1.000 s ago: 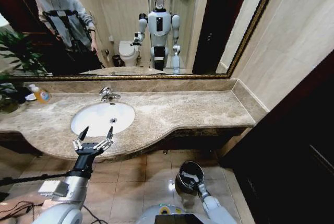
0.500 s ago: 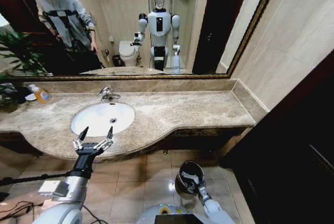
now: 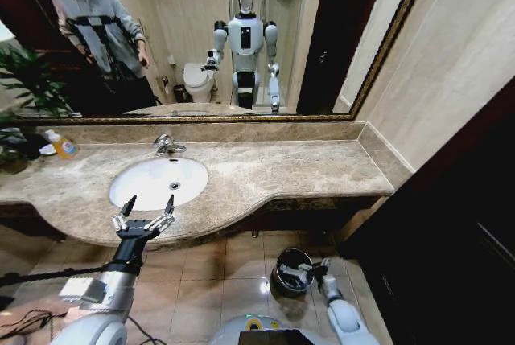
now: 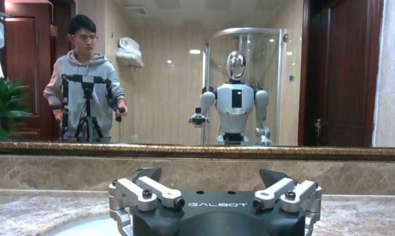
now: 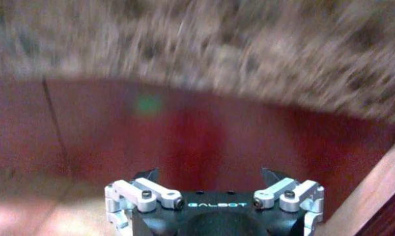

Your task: Pick up the trash from the sink and place it in the trash bin.

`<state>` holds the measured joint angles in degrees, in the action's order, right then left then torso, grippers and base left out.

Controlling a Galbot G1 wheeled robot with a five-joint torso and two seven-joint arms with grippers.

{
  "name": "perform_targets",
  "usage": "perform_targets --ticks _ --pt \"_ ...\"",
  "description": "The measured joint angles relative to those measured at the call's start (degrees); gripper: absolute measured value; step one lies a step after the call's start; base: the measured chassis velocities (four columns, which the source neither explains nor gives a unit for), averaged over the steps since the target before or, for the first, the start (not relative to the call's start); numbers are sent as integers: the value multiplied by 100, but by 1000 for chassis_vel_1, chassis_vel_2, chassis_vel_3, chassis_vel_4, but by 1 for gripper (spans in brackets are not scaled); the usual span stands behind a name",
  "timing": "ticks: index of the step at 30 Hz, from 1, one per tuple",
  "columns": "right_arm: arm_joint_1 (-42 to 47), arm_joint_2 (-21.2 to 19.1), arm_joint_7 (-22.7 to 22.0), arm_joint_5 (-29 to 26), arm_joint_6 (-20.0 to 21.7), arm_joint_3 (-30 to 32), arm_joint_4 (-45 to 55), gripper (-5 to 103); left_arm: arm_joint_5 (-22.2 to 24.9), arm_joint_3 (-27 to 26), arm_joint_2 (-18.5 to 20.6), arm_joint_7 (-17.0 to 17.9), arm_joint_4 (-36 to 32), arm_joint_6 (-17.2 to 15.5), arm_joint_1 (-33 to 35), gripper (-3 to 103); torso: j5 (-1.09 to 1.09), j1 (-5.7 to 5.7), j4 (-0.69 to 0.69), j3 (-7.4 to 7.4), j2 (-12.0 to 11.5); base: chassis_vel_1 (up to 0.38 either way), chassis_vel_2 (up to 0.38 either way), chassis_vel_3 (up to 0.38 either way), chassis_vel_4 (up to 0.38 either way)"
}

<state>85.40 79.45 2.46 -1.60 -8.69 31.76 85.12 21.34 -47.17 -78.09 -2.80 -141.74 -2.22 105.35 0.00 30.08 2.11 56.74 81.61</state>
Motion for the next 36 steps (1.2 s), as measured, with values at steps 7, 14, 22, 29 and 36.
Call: perform_targets --ticks 7,14,22,29,36 --pt "983 164 -26 -264 81 363 1956 100 0 0 0 0 0 0 0 100 -1 0 0 0 0 0 0 0 0" --pt "1504 350 -71 -422 109 584 3161 100 0 0 0 0 0 0 0 100 0 0 0 0 0 0 0 0 0" --pt "1785 415 -70 -393 63 629 4090 100 0 0 0 0 0 0 0 100 0 0 0 0 0 0 0 0 0" --pt "1784 502 -34 -254 348 431 4935 100 0 0 0 0 0 0 0 100 -1 0 0 0 0 0 0 0 0" --pt "1662 536 -2 -128 564 368 5117 100 0 0 0 0 0 0 0 100 0 0 0 0 0 0 0 0 0"
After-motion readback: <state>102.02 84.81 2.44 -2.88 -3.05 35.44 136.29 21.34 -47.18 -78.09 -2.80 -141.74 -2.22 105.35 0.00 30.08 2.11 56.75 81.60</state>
